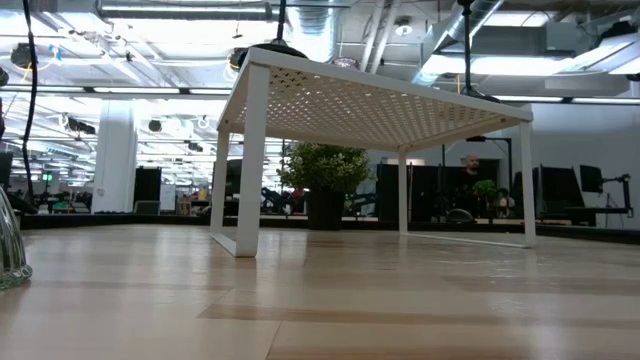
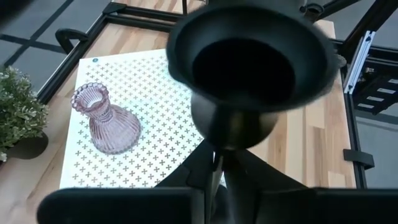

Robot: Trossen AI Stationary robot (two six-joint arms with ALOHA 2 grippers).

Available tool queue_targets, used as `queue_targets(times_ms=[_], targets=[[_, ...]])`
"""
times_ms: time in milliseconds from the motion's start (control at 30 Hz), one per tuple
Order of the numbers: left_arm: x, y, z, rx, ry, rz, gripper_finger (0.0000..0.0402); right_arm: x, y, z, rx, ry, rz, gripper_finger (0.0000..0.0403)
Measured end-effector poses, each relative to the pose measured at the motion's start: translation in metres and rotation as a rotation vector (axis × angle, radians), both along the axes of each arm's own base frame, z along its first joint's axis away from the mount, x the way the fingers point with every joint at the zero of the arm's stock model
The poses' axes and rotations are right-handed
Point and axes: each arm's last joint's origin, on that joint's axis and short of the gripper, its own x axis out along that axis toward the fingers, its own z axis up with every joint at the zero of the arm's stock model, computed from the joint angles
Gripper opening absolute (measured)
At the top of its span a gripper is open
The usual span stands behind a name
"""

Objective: Pick & Place candle stick holders
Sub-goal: Put the left black candle holder onto the shelf

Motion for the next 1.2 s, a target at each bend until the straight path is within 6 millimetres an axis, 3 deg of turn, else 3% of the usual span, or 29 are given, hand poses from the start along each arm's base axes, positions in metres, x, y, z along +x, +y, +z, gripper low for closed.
queue_targets(times_ms=[400, 900, 1200], targets=[[0.004, -0.002, 0.006, 0.017, -0.062, -0.030, 0.0014, 0.000, 0.000, -0.002, -0.006, 0.018, 0.000, 0.0265], [0.008, 0.007, 0.007, 0.033, -0.077, -0.005, 0.0019, 0.000, 0.000, -0.002, -0.006, 0.019, 0.001, 0.0265], [0.019, 0.003, -0.004, 0.036, -0.043, -0.023, 0.0019, -0.001, 0.000, -0.004, -0.003, 0.036, -0.001, 0.0265]])
